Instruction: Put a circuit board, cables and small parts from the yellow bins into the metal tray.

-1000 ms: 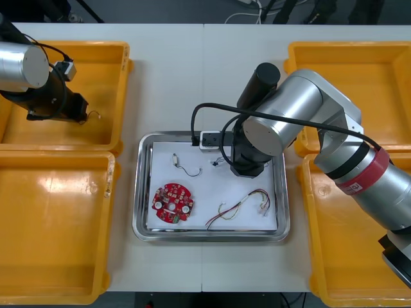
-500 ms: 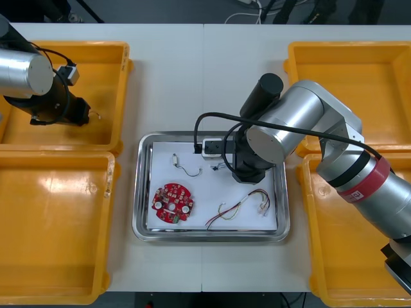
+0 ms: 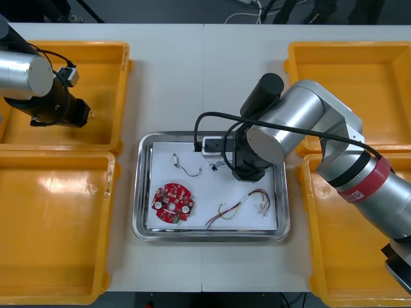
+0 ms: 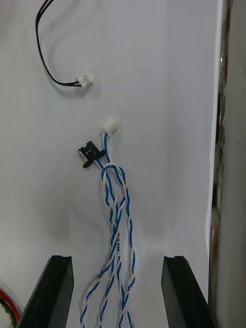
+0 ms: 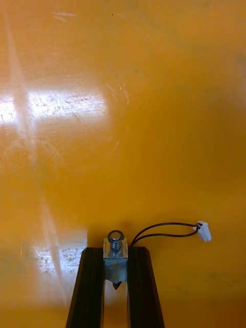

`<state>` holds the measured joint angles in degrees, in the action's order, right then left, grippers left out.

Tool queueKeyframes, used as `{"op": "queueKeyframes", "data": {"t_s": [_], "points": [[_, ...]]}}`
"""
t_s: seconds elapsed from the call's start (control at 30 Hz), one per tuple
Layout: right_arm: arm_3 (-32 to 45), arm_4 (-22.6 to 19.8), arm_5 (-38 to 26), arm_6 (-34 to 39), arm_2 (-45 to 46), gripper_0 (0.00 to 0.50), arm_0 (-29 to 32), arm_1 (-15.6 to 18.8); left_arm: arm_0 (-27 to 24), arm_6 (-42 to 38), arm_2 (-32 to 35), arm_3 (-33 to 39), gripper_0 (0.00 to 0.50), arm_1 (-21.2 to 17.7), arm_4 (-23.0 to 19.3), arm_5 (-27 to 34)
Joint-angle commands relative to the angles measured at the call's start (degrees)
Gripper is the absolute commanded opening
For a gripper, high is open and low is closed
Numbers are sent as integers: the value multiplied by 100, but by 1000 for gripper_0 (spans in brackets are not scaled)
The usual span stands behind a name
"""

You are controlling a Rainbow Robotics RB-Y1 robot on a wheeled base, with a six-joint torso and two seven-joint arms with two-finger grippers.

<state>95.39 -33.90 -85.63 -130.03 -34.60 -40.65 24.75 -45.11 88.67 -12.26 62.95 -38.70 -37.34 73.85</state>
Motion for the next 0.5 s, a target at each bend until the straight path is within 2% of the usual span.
{"op": "queueKeyframes", "data": {"t_s": [0.03,0.27,0.5], "points": [[376,24,-217,-66,85,500,22,196,29,458,-48,33,0,-147,-45,-73],[789,-81,-955,48,542,500,-4,249,29,449,-48,33,0,-156,-45,-38],[1070,-213,-1816,241,1069,500,-180,337,11,520,365,139,0,-156,34,331]]}}
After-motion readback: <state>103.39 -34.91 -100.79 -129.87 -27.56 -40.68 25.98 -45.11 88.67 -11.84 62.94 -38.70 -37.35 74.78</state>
